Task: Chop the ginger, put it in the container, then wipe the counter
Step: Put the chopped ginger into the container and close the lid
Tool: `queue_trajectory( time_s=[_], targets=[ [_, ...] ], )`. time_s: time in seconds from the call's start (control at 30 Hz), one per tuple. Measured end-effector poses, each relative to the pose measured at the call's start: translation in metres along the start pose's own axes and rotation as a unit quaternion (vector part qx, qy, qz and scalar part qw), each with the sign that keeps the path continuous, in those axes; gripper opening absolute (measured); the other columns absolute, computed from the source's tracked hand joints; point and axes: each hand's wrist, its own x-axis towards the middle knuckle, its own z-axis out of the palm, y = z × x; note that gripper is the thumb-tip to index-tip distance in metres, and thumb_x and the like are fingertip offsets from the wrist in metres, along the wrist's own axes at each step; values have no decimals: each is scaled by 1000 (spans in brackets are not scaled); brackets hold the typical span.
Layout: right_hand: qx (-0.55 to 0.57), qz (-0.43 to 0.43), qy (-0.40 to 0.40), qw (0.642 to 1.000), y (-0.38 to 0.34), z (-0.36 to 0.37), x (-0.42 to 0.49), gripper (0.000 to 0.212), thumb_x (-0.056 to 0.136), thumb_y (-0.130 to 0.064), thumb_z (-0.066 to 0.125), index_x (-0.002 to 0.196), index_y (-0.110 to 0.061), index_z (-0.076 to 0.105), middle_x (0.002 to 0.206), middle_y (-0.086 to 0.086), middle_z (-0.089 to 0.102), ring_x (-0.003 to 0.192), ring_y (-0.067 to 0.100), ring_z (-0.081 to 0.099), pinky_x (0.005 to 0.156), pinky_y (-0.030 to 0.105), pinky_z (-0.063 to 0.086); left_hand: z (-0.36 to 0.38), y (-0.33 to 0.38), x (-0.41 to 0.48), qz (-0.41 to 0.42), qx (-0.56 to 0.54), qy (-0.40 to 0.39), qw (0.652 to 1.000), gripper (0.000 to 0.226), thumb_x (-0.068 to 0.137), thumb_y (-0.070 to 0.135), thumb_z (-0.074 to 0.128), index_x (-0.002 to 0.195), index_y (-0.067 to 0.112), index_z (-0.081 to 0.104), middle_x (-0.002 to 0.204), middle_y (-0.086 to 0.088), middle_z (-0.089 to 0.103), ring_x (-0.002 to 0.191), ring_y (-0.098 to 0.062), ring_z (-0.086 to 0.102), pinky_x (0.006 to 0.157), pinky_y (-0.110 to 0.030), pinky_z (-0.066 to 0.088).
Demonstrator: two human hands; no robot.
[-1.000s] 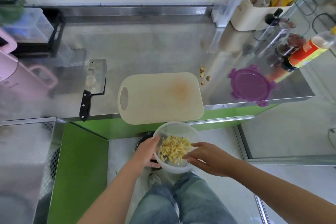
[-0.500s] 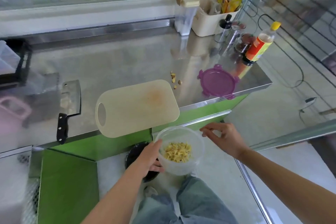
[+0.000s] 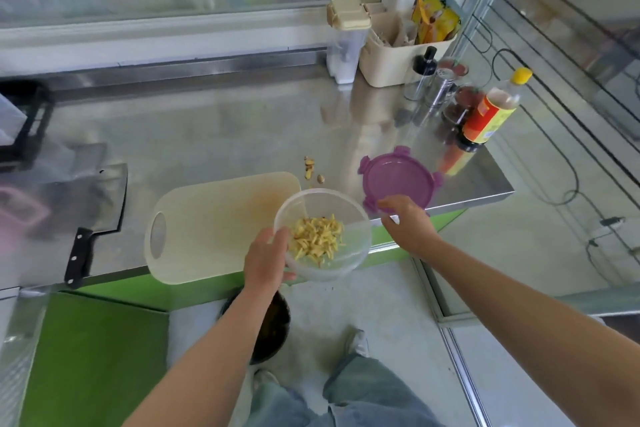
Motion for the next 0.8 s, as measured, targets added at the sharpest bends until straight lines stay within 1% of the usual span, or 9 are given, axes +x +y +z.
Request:
queue_trajectory(
  time_s=[0.07,0.13,0.2,0.27,0.37,0.53,0.6,0.7,0.8],
  targets=[
    [-78,-34,-84,993,13,3,15,31,89,-12,58,120,-12,65,143,10,45,130,29,42,106,31,30,15,6,5,-2,-10,28,1000,23,92,36,50,110,21,55,102,-7,62,85,-22,64,67,-48,60],
    [-154,-46,-163,973,23,13,24,39,90,-23,57,129,-21,58,157,9,21,143,29,21,114,41,25,23,9,8,-6,-17,42,999,28,91,39,51,112,21,55,103,-7,62,85,-24,65,68,-47,60],
    [-216,-50,-220,950,33,22,33,50,92,-33,55,140,-24,45,160,9,5,147,27,5,116,47,21,33,11,12,-10,-18,57,998,30,91,40,51,113,20,55,103,-7,62,84,-25,66,68,-47,60],
    [-235,-46,-243,940,38,26,37,59,92,-36,54,146,-23,35,160,9,3,147,27,3,116,48,21,41,11,15,-13,-16,66,998,33,91,41,52,116,20,54,103,-7,62,82,-23,66,68,-47,60],
    [-188,-54,-194,961,45,22,37,50,90,-31,56,138,-18,48,153,9,28,138,29,28,111,42,29,49,10,18,-14,-13,79,997,36,91,42,52,118,19,54,103,-6,62,80,-22,66,68,-46,60],
    [-28,-87,-17,996,46,-10,39,20,80,-7,71,100,-4,74,111,15,67,102,32,60,90,29,43,59,11,22,-3,4,102,995,35,91,45,51,118,22,53,101,-3,63,70,-18,67,69,-46,60],
    [36,-65,56,996,44,-24,43,17,74,-2,74,91,-4,76,100,11,70,91,27,64,83,23,45,63,13,24,1,14,108,994,34,91,46,51,118,24,52,98,-1,64,65,-15,67,72,-47,59],
    [93,-36,134,986,37,-42,51,15,74,4,70,83,-8,73,87,5,70,79,20,66,76,31,54,72,20,26,-1,7,100,995,28,91,45,52,114,28,48,100,-2,62,66,-15,65,74,-47,58],
    [188,5,166,968,26,-65,61,22,80,3,65,99,-9,63,86,-3,64,78,13,61,78,26,52,82,26,26,-7,-14,77,997,36,91,44,55,121,26,47,106,-4,59,78,-18,64,73,-47,59]
  ],
)
